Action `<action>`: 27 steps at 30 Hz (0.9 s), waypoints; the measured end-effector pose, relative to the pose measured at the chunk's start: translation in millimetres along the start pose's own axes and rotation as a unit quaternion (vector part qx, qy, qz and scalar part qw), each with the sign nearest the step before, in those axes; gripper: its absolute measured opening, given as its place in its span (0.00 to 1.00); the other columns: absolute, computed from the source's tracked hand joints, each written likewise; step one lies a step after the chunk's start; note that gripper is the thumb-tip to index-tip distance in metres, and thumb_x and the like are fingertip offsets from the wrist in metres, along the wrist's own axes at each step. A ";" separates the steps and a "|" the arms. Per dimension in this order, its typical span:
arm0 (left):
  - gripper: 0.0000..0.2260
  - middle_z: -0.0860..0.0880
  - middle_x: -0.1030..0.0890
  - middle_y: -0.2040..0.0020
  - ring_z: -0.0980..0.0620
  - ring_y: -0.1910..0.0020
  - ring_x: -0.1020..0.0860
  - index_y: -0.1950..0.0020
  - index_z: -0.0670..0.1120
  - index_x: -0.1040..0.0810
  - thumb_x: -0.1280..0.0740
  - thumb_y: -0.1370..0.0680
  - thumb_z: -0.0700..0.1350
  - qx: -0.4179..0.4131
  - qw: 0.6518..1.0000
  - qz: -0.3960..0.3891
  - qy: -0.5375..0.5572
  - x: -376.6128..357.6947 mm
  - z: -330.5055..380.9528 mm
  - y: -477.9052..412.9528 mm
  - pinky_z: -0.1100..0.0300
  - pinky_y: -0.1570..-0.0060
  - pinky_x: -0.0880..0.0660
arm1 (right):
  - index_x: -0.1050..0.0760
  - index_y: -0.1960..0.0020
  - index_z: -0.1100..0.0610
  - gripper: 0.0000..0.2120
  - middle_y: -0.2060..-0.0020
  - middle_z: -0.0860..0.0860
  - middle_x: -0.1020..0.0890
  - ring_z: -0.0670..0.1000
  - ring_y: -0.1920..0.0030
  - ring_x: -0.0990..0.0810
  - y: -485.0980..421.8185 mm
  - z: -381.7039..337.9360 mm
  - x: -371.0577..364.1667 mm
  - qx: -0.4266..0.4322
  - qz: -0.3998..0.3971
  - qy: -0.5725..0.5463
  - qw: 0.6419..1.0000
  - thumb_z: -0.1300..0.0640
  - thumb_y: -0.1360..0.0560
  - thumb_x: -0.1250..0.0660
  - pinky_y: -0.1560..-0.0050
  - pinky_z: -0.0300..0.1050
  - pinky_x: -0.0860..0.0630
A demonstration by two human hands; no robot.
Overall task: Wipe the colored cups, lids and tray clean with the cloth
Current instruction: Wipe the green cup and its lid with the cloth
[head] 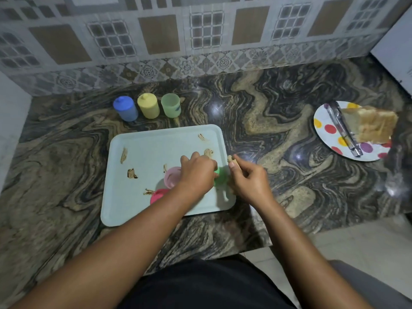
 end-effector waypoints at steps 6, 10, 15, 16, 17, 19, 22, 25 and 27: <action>0.08 0.51 0.17 0.46 0.48 0.44 0.21 0.48 0.51 0.16 0.28 0.26 0.50 0.058 0.956 0.110 0.265 20.4 -19.9 0.3 0.54 0.43 0.26 | 0.22 0.32 0.50 0.19 0.47 0.42 0.15 0.38 0.51 0.18 10.9 -7.4 2.2 -0.006 -0.007 -0.054 0.999 0.46 0.21 0.32 0.49 0.46 0.18; 0.05 0.53 0.14 0.49 0.55 0.53 0.16 0.51 0.51 0.14 0.26 0.26 0.45 0.124 0.860 0.106 0.484 48.8 -34.6 14.9 0.54 0.52 0.18 | 0.22 0.32 0.49 0.17 0.66 0.48 0.23 0.50 0.63 0.26 22.8 -36.5 -13.7 -0.019 -0.063 -0.209 0.976 0.49 0.20 0.33 0.60 0.52 0.24; 0.10 0.44 0.16 0.45 0.50 0.53 0.14 0.45 0.42 0.17 0.28 0.25 0.34 0.173 0.694 0.069 0.695 63.9 -56.8 40.0 0.55 0.58 0.17 | 0.20 0.34 0.49 0.13 0.62 0.54 0.20 0.55 0.59 0.20 27.7 -82.2 -19.8 0.002 -0.072 -0.272 0.960 0.54 0.18 0.34 0.56 0.59 0.18; 0.12 0.43 0.16 0.46 0.49 0.54 0.15 0.42 0.40 0.19 0.29 0.25 0.33 0.190 0.632 0.052 0.749 63.4 -60.4 44.4 0.57 0.58 0.17 | 0.20 0.35 0.49 0.13 0.60 0.55 0.20 0.54 0.58 0.20 28.5 -88.7 -21.3 0.000 -0.074 -0.281 0.957 0.55 0.18 0.34 0.55 0.62 0.18; 0.14 0.42 0.17 0.48 0.49 0.55 0.15 0.40 0.38 0.21 0.29 0.26 0.32 0.202 0.567 0.021 0.798 63.6 -60.8 49.3 0.58 0.59 0.18 | 0.19 0.36 0.48 0.12 0.59 0.56 0.20 0.54 0.58 0.20 28.8 -93.8 -23.9 0.001 -0.078 -0.289 0.954 0.55 0.18 0.34 0.54 0.64 0.18; 0.16 0.42 0.17 0.51 0.51 0.57 0.17 0.38 0.36 0.23 0.31 0.26 0.36 0.192 0.487 -0.051 0.851 63.6 -60.2 57.9 0.62 0.61 0.18 | 0.19 0.37 0.48 0.12 0.56 0.56 0.19 0.53 0.58 0.20 29.4 -103.0 -30.5 0.010 -0.089 -0.295 0.951 0.55 0.19 0.33 0.55 0.65 0.19; 0.14 0.46 0.17 0.56 0.55 0.60 0.19 0.43 0.39 0.21 0.31 0.28 0.39 0.165 0.447 -0.085 0.875 65.1 -64.4 67.9 0.64 0.62 0.19 | 0.20 0.34 0.48 0.16 0.54 0.49 0.16 0.52 0.59 0.18 30.1 -111.3 -39.8 0.041 -0.084 -0.251 0.963 0.48 0.21 0.32 0.54 0.63 0.16; 0.14 0.47 0.16 0.58 0.57 0.62 0.19 0.45 0.41 0.21 0.30 0.30 0.40 0.177 0.432 -0.035 0.883 67.7 -77.9 72.6 0.66 0.63 0.21 | 0.22 0.33 0.46 0.19 0.47 0.53 0.13 0.51 0.50 0.15 35.2 -123.3 -43.6 0.126 -0.044 -0.158 0.978 0.44 0.22 0.33 0.48 0.64 0.18; 0.15 0.48 0.16 0.58 0.57 0.62 0.19 0.44 0.41 0.21 0.29 0.30 0.40 0.180 0.438 -0.008 0.881 70.7 -88.0 74.6 0.66 0.63 0.22 | 0.22 0.32 0.51 0.18 0.40 0.55 0.16 0.47 0.44 0.18 41.5 -137.1 -49.0 0.209 -0.031 -0.099 0.972 0.48 0.21 0.33 0.39 0.56 0.20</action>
Point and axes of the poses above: each hand's wrist, its own y-axis away from the middle knuckle, its own x-axis out of the back of the hand, z = x × y, the point moved 5 cm from there along -y, towards the middle knuckle
